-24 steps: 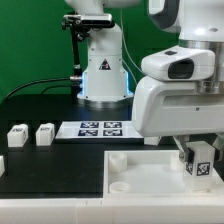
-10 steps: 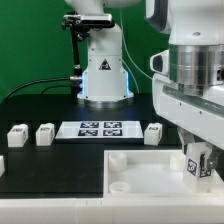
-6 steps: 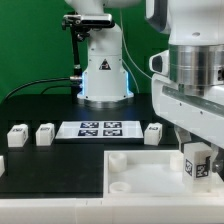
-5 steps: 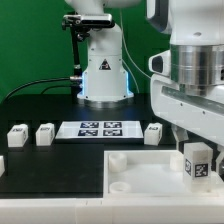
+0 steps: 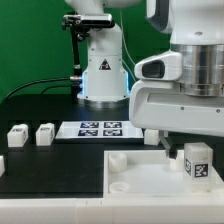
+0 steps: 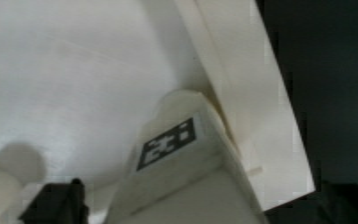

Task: Assemble one leg

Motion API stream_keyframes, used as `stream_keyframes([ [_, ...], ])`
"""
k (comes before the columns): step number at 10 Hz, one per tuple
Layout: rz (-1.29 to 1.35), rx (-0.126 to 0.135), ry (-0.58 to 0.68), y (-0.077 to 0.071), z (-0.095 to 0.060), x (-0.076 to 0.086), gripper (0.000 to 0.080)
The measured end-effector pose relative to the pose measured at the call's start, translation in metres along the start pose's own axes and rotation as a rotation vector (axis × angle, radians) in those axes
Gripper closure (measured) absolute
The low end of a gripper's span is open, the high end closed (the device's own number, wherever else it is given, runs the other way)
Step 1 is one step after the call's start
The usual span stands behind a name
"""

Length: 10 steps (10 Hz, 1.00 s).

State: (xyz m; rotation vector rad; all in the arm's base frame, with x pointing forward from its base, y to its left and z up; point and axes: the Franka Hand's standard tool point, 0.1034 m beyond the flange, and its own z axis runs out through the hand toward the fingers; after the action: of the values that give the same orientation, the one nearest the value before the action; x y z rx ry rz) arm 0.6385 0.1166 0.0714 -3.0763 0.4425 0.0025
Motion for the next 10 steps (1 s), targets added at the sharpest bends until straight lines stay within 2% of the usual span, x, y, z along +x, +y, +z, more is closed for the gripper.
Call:
stream_keyframes([
  [3, -0.361, -0.001, -0.002, 0.0071, -0.0002, 0.0031, 0.0150],
  [5, -0.360, -0.001, -0.001, 0.0065, -0.0003, 0.0024, 0.0150],
  [7, -0.360, 0.000, -0.002, 0.0060, -0.0002, 0.0022, 0.0412],
  [8, -0.364, 0.004, -0.003, 0.0022, -0.0001, 0.0006, 0.0508],
  [10, -0.352, 0.004, -0.003, 0.0023, 0.0002, 0.0004, 0.0508],
])
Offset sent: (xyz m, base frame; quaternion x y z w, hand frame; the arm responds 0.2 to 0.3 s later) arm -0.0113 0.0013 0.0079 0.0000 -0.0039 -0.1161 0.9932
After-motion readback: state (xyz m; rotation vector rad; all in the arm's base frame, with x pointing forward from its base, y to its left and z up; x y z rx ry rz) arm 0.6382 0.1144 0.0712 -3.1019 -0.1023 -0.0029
